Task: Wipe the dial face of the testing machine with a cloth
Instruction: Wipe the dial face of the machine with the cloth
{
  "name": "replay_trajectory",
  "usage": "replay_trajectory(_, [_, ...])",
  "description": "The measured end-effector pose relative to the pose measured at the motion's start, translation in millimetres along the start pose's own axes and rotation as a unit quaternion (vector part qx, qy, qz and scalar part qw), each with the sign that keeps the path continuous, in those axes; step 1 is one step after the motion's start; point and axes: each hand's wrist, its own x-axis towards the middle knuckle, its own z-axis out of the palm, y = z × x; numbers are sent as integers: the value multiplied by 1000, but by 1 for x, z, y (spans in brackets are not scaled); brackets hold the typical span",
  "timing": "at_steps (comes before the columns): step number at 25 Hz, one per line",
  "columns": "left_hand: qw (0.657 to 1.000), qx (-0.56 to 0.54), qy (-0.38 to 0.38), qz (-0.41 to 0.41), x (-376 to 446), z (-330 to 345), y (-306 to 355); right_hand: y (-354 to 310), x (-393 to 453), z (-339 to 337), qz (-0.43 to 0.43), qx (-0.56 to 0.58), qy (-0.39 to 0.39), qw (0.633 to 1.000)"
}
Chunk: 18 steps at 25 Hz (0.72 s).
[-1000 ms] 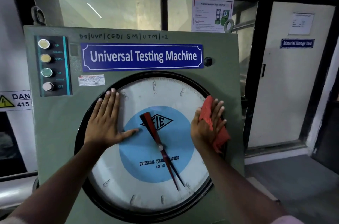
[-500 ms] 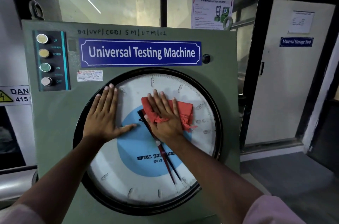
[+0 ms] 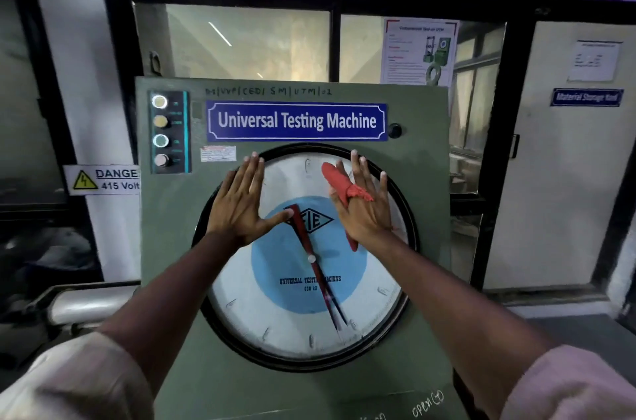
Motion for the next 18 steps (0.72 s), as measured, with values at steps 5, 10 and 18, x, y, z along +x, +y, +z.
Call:
replay_trajectory(5, [998, 25, 32, -45, -30, -52, 9, -33, 4, -39, -68, 45, -33, 996])
replay_trajectory(10, [992, 73, 33, -101, -94, -105, -23, -99, 5, -55, -137, 101, -46, 984])
replay_trajectory(18, [956, 186, -14, -228, -249, -206, -96, -284, -64, -54, -256, 213, -100, 938])
